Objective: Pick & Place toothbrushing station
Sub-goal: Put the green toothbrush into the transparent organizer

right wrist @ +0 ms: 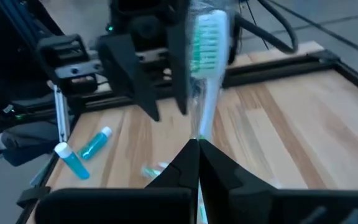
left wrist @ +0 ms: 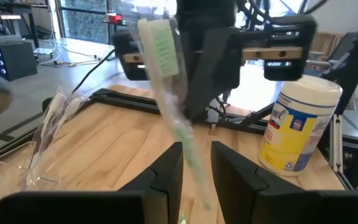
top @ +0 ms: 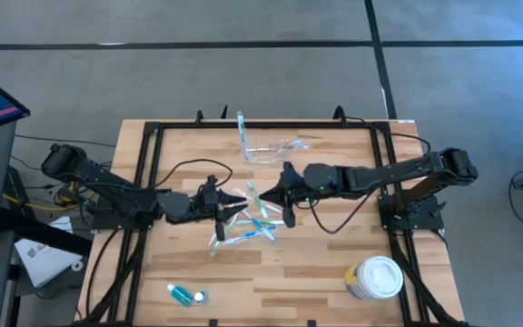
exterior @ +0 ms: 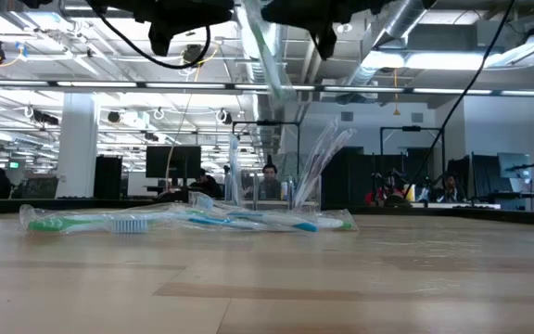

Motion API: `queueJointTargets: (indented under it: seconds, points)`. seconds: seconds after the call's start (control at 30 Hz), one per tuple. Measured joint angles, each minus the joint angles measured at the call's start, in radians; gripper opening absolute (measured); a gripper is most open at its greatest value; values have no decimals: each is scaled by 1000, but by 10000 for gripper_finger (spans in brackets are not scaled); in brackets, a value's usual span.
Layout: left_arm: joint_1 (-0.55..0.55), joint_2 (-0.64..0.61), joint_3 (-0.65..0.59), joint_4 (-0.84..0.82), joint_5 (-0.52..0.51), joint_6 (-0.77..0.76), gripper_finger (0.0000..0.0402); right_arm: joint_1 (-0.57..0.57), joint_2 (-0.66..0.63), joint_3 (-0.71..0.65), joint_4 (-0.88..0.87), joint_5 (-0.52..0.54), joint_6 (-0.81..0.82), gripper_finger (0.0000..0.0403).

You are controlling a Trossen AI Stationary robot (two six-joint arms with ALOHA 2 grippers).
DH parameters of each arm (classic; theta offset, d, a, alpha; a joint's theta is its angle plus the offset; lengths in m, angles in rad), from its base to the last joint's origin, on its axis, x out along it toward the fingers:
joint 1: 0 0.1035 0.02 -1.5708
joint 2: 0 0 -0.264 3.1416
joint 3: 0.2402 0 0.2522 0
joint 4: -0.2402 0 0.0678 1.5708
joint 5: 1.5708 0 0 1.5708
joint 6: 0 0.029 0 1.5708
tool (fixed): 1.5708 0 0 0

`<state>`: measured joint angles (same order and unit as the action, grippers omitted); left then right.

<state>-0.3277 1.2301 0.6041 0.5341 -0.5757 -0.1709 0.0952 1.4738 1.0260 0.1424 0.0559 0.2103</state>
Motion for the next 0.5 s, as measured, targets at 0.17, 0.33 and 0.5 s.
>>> queueJointTargets:
  seconds: [0.17,0.33,0.5]
  points:
    - [15,6,0,9,1,-19,77,16,0,0,25,-1,-17,0]
    - [15,7,0,47,38,-19,89,17,0,0,36,-2,-26,0]
    - [15,7,0,72,53,-12,113,23,0,0,63,-2,-35,0]
